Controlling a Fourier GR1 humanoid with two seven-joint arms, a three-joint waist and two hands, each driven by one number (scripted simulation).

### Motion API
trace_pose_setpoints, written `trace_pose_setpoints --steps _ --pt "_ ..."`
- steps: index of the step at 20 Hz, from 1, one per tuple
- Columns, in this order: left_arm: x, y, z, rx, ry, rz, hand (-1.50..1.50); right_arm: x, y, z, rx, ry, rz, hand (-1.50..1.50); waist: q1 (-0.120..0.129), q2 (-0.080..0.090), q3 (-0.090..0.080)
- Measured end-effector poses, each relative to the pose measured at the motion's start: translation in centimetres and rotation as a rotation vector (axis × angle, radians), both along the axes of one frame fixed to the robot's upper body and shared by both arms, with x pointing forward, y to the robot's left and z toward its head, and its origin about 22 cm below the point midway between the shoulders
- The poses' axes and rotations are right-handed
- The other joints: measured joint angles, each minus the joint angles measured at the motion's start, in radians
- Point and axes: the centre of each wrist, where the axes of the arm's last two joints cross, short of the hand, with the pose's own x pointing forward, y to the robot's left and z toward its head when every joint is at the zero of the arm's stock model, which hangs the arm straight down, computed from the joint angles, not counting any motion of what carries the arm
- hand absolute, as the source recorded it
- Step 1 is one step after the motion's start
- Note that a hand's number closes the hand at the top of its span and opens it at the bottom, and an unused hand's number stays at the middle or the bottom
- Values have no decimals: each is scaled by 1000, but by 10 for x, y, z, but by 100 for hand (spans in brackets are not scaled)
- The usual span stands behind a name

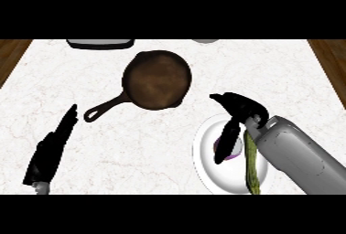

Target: Pick the can from the plate and place it in the pan

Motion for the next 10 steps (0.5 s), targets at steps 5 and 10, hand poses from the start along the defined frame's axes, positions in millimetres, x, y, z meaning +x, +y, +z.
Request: trace_pose_setpoints --steps 5,10 --pt "0 3 5 -2 0 6 0 -3 2 -13 -39 34 -3 -150 -2 -1 0" --pt "-2 -1 1 -3 -3 3 0 -6 -3 -28 -70 64 -6 -150 -4 -1 0"
